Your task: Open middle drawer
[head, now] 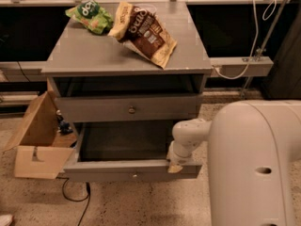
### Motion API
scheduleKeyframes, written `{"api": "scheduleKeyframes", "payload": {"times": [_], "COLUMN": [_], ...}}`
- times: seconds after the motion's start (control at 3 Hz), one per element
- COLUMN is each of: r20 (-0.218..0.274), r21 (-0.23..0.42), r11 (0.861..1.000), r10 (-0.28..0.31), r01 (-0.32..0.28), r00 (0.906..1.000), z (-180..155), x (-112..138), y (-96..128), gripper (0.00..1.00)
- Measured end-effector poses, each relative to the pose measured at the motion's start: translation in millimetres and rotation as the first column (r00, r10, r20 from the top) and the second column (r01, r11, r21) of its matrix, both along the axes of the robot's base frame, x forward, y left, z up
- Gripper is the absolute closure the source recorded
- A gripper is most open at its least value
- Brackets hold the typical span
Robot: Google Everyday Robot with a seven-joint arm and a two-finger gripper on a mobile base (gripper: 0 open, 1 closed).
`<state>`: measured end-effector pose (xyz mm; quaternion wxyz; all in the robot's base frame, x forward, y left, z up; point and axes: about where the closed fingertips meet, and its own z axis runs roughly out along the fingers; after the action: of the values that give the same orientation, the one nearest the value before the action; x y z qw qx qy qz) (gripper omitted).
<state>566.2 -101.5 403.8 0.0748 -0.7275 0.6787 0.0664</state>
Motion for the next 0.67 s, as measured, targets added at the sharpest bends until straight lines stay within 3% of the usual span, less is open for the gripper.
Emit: {"api": "scheduleKeyframes", "payload": {"times": [0.33, 0.67], "r20": [0.022, 0.021], "r21": [0.017, 0.017], "r11": [1.0, 1.0], "r10": [-0.024, -0.024], "r01": [0.024, 0.024], "r00": [0.9995, 0.9995], "z": [4.5, 4.3], "x": [-2.5, -2.6], "y": [0.4, 0.3], "gripper": [0.82, 0.5]}}
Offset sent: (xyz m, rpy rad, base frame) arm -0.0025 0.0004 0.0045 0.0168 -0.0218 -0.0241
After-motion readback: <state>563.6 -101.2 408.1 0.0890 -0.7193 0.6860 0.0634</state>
